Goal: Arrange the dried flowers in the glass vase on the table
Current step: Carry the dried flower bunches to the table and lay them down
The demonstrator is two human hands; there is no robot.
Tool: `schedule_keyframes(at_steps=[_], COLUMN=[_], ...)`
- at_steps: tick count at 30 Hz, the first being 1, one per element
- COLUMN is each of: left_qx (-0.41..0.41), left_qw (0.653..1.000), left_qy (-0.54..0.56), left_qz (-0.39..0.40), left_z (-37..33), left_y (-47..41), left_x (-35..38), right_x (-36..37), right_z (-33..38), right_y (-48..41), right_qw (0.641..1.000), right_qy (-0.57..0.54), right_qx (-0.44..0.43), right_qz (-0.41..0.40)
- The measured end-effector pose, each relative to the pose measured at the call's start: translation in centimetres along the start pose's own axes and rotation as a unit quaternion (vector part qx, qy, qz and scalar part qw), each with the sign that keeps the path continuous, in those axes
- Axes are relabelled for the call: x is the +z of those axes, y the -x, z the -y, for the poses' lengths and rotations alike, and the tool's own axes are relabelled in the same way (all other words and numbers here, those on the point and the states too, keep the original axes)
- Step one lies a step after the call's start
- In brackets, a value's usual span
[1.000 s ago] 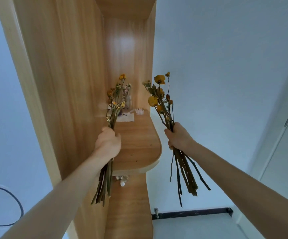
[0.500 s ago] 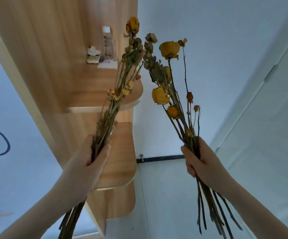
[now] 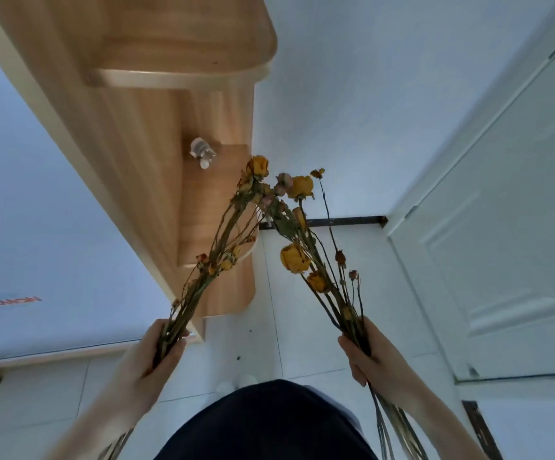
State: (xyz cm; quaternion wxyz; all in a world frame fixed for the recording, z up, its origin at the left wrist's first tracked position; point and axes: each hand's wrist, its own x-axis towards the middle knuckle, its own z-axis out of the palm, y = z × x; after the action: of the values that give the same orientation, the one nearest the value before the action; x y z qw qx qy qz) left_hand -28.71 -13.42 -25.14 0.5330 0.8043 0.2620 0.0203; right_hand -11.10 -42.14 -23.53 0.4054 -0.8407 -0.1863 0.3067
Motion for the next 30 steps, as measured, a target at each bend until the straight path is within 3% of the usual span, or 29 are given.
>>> schedule_keyframes(at_steps=[11, 20, 30], left_qx=[-0.154, -0.175, -0.157], left_qw=[0.987, 0.982, 0.98], left_qy=[0.051, 0.057, -0.015], left_qz=[-0.008, 0.038, 0.122], left_z=[7.1, 8.5, 8.6], left_y=[0.2, -0.4, -1.4], left_x=[1.5, 1.6, 3.3], right_x=[3.4, 5.1, 6.0], right_z=[-3.0, -3.3, -6.4], right_y=[-1.1, -0.5, 3.3], right_qw=[0.993, 0.987, 0.972], right_qy=[-0.013, -0.046, -0.127], right_qx=[0.107, 0.141, 0.194], right_qz=[0.057, 0.063, 0.021])
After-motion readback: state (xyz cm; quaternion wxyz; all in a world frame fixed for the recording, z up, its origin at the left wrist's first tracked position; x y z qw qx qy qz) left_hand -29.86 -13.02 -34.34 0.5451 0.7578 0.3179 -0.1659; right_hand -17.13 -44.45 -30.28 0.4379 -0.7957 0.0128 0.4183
